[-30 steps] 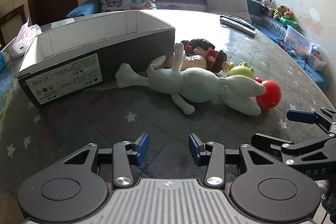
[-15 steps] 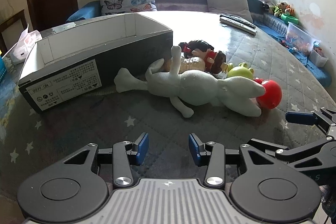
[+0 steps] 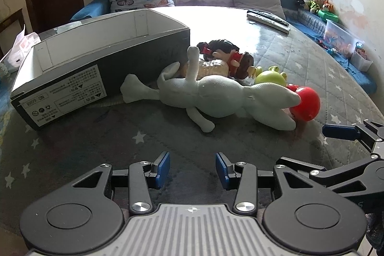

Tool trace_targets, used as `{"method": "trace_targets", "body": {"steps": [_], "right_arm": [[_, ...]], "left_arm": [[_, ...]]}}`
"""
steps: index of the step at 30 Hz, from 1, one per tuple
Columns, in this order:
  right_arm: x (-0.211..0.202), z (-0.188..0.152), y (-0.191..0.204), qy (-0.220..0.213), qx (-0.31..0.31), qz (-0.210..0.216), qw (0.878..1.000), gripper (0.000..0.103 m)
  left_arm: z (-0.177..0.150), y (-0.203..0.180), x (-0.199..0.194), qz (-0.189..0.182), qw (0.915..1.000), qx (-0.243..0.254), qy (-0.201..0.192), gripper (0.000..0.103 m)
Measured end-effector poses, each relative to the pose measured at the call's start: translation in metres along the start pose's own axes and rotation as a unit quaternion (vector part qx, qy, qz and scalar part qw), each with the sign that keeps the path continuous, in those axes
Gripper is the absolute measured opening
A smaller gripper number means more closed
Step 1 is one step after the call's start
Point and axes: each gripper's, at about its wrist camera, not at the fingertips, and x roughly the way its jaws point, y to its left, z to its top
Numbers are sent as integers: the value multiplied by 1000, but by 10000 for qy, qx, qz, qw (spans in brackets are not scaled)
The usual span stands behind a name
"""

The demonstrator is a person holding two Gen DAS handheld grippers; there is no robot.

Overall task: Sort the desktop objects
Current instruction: 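Move the left gripper toward the white plush rabbit's leg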

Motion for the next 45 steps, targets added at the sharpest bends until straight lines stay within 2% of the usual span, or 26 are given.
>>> {"method": "trace_targets", "body": {"steps": [45], "right_arm": [[16, 8, 2, 171, 4, 172, 9997, 103]], "left_arm": [[11, 2, 17, -145, 9996, -91, 221, 45]]}}
